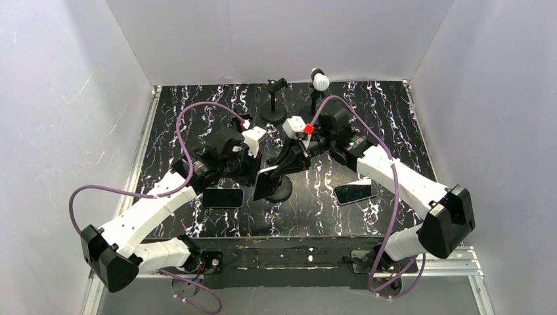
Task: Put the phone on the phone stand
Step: Install the phone on the phone stand.
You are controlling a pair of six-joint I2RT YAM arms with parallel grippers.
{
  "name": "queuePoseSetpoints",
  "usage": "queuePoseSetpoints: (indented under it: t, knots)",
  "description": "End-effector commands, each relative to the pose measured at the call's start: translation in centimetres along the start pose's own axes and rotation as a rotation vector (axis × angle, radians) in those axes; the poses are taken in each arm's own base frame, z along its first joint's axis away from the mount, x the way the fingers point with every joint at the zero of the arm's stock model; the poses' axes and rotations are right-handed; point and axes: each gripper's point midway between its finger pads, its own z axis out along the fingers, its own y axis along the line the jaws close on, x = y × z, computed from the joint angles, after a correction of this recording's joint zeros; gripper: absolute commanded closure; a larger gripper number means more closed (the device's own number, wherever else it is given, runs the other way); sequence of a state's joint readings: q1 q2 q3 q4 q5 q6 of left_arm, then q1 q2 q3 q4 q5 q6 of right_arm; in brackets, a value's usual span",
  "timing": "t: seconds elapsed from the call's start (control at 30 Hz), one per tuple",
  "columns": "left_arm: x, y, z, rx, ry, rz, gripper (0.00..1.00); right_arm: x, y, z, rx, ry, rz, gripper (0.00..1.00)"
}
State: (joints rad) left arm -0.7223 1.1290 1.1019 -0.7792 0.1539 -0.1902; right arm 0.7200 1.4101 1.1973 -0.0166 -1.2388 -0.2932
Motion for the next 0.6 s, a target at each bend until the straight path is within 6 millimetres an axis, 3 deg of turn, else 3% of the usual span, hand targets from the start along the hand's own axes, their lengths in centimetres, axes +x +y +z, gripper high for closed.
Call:
queuePoseSetpoints:
  t: [0.0, 0.57]
  knots:
    - [-0.1, -0.8, -0.8, 0.046, -0.025, 0.015, 1.0, -3.1, -0.2, 0.1, -0.04, -0.034, -0.196, 0.99]
    - [0.0, -0.6, -0.8, 0.038, -0.019, 0.02, 1.0, -1.1, 0.1, -0.1, -0.075, 0.033, -0.253, 0.99]
